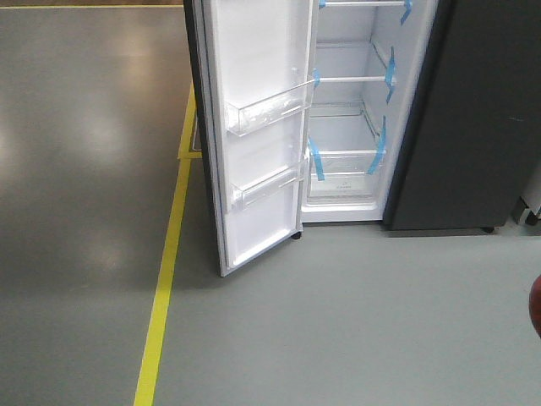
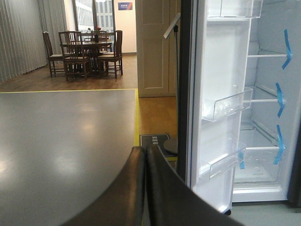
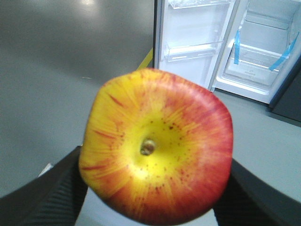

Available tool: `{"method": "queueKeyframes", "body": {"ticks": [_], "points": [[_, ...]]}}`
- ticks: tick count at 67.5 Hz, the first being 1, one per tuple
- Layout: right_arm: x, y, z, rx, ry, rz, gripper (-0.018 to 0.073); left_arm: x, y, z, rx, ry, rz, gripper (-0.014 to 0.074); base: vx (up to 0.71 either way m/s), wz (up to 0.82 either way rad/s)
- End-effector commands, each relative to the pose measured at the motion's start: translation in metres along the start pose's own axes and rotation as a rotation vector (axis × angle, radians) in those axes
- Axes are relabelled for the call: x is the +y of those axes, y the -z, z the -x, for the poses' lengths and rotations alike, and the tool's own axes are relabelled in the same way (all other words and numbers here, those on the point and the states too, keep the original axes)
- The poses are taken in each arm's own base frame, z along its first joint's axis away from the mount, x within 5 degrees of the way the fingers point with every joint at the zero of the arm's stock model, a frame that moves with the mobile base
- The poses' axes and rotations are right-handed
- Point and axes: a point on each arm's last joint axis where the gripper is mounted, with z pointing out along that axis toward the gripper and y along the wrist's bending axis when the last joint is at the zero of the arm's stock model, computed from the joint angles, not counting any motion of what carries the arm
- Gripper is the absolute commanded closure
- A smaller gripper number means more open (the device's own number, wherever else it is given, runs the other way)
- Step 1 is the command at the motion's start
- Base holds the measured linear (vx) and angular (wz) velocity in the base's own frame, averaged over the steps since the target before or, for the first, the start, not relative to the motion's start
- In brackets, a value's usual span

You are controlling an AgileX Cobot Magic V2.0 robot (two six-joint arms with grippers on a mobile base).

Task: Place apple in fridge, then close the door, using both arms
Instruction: 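Approach the refrigerator shelves with the apple in the right gripper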

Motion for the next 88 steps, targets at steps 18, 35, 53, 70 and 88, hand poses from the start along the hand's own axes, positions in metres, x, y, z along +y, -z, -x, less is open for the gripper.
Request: {"method": "queueKeyframes", "body": {"ticks": [18,35,53,70,88], "points": [[0.0,0.0039,0.0131,-0.095,0.009,-0.001,0.0199,0.0001,0.0003,-0.0019,-0.061,0.016,-0.005,0.0603,0.09,-0.01],[0.0,0.0039,0.013,-0.094,0.009,-0.001,0.0199,0.0001,0.0003,-0.0019,-0.061,0.016,-0.005,0.0603,0.11,0.0],[0.0,0.0039,0.013,-0.094,0.009,-0.001,0.0199,0.0001,0.0003,-0.0019,-0.061,0.016,-0.005,0.0603,0.12,0.0],[0.0,0.0039,0.013,-0.094,0.009,-0.001,0.0199,0.0001,0.0003,-0.0019,-0.061,0.016,-0.005,0.0603,0.12,0.0],[0.0,0.0039,0.013,-0.094,0.009,-0.001,0.0199,0.0001,0.0003,-0.0019,-0.061,0.016,-0.005,0.0603,0.13,0.0]]}}
